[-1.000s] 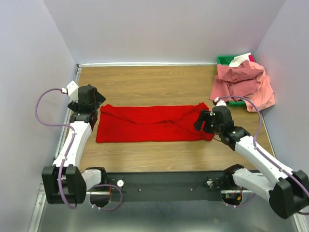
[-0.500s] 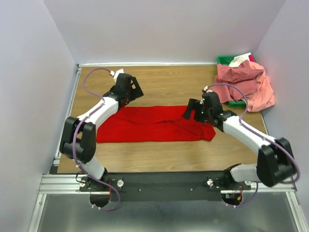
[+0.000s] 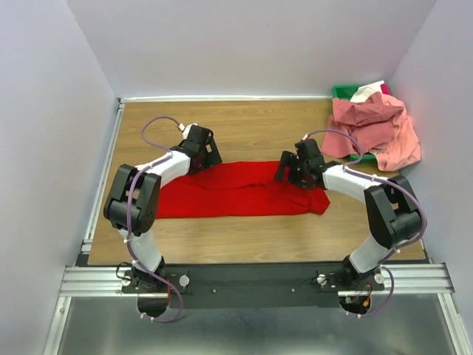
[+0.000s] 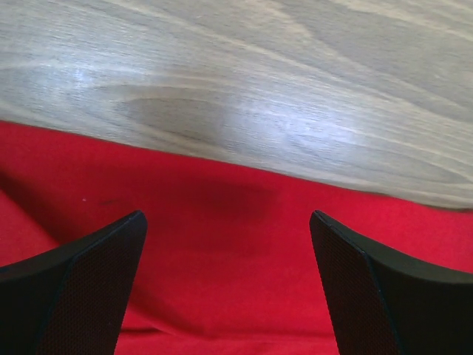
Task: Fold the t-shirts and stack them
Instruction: Fold the tshirt
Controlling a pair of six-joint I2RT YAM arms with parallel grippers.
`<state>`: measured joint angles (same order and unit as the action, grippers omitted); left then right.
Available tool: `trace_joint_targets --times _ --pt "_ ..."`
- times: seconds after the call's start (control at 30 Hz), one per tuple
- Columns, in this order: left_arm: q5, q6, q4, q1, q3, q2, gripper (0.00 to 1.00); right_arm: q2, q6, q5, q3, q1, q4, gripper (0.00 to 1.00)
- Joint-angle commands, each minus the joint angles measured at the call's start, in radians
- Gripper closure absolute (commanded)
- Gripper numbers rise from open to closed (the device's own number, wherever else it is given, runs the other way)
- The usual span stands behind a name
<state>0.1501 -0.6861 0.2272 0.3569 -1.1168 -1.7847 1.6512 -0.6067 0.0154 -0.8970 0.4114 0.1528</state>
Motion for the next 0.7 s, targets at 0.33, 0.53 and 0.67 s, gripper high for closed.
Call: trace_joint_targets --times 0.33,0.53,0.67 --pt "0.147 -0.016 0.093 -0.073 0.086 0.037 0.02 0.030 -0.061 0.044 0.090 0.003 -0.006 0.00" --pt "0.193 -0.062 0.123 -0.197 0.201 0.186 0.02 0.027 -0.076 0.057 0.102 0.004 -0.004 0.00" --pt "0.221 -0.084 0.144 -0.233 0.278 0.266 0.02 0.028 -0.079 0.058 0.101 0.003 -0.004 0.00"
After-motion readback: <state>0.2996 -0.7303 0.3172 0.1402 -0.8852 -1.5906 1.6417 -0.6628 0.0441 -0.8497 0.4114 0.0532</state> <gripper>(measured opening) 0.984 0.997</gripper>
